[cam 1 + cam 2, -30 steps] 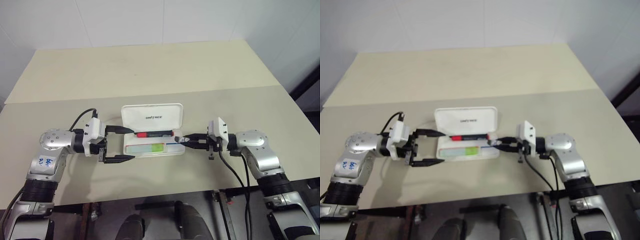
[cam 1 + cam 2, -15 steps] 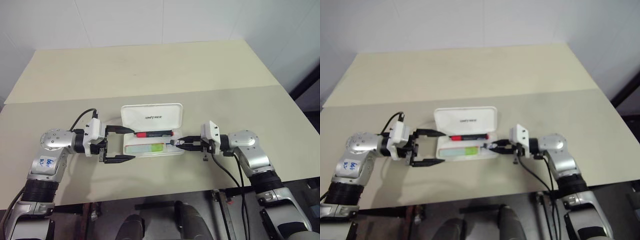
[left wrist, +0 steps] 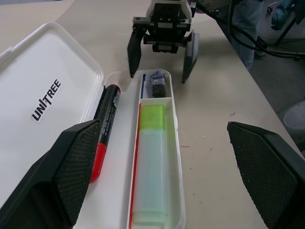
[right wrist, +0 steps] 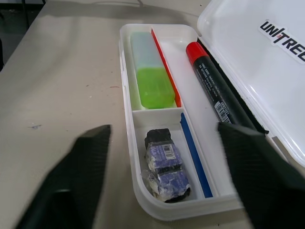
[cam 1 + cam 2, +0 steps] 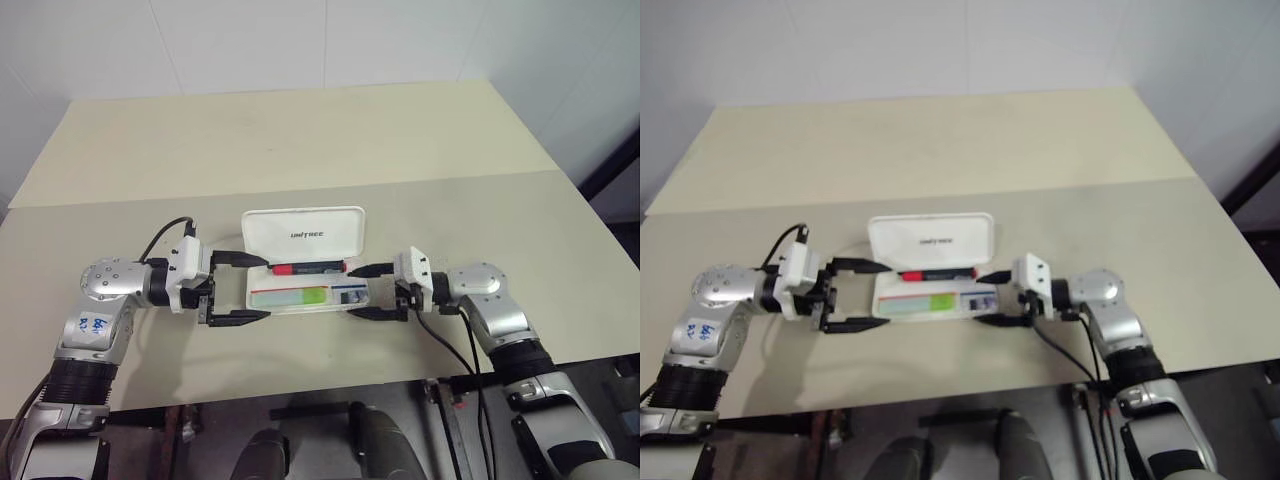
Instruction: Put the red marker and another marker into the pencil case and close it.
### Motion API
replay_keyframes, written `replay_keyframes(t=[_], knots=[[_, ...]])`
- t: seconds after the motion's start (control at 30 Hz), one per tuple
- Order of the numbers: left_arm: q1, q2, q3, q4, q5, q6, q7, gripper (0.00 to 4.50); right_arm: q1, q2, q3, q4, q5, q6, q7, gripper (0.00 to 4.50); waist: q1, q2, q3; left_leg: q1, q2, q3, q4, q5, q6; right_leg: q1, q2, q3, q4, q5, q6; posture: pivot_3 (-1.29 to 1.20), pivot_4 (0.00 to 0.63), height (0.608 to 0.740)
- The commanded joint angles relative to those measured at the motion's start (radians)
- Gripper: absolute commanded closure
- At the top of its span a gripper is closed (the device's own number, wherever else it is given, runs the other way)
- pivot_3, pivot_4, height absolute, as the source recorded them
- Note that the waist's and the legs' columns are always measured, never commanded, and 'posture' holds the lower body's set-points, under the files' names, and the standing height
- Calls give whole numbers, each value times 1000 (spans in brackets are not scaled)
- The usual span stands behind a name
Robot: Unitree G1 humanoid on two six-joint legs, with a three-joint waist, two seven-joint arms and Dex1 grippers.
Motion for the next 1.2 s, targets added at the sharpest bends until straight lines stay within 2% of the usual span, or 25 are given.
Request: replay_keyframes(t=[0.03,0.47,0.57,0.93,1.13,1.2], knots=[[-2,-1,13,-6,2,-16,6,0,-8,5,-10,-25,11,-19,-7,46,0,0,0,0,0,0,0,0,0,0,0,0,0,0,0,0,150,740],[35,7,33,-9,-5,-24,15,0,110,-120,-110,-263,113,84,-20,46,2,0,0,0,0,0,0,0,0,0,0,0,-1,0,0,0,150,740],[42,23,68,22,-16,-32,13,576,169,-183,-198,-337,150,114,-55,0,2,0,0,0,0,0,0,0,0,0,0,0,-1,0,0,0,150,740],[38,8,90,76,-14,-64,11,4387,240,-239,-263,-400,180,137,-95,0,1,0,0,1,0,1,1,0,0,0,0,1,1,0,0,0,150,740],[50,-6,121,98,-9,-91,54,4453,242,-242,-261,-397,179,129,-100,0,1,0,0,1,0,1,1,0,0,0,0,1,1,0,0,0,150,740],[44,-28,152,108,-17,-95,115,4453,242,-240,-258,-394,177,126,-102,0,2,0,0,1,0,1,1,0,0,0,0,1,1,0,0,0,150,740]])
